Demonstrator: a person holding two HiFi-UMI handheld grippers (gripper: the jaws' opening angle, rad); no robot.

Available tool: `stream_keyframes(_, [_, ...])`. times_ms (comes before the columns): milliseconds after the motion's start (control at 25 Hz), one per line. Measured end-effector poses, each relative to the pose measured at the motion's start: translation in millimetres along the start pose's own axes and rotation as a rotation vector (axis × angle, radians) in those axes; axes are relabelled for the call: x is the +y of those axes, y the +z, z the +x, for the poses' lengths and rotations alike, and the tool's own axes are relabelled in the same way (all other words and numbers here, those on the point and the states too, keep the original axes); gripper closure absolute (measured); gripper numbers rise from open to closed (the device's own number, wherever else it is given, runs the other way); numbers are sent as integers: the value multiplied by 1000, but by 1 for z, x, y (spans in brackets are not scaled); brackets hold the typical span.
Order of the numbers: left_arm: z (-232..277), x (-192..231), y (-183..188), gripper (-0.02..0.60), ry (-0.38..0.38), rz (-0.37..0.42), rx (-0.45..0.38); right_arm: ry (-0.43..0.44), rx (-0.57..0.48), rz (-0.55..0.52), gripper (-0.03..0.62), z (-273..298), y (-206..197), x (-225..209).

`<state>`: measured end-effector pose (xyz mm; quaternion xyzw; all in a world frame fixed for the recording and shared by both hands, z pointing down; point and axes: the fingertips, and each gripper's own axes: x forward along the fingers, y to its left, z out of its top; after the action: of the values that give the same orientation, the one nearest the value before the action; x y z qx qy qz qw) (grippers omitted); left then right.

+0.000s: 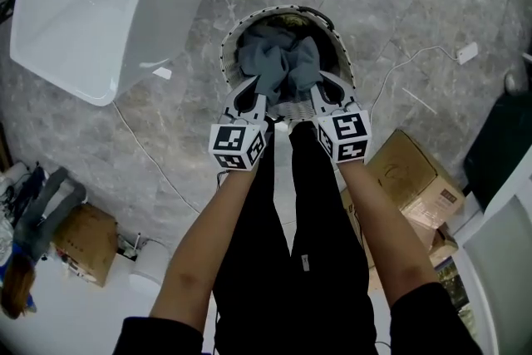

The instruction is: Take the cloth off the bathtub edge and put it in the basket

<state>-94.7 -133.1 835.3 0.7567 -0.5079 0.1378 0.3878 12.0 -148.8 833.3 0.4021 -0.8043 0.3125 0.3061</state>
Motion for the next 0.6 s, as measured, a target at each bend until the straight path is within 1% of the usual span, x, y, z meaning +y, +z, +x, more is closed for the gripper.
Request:
stream_keyframes(120, [11,8,-10,561,-16,9,19,25,43,-51,556,14,-15,6])
stream_keyframes(320, [31,27,-35,561,-38,29,75,44,103,-72,556,38,-42,-2])
stream_keyframes(480, [46,33,-51,561,-66,62,116,20,152,-37,556,55,-64,-20])
stream_keyframes(600, [58,33,-61,561,-104,70,144,-14,161,7,556,68,-73,-32])
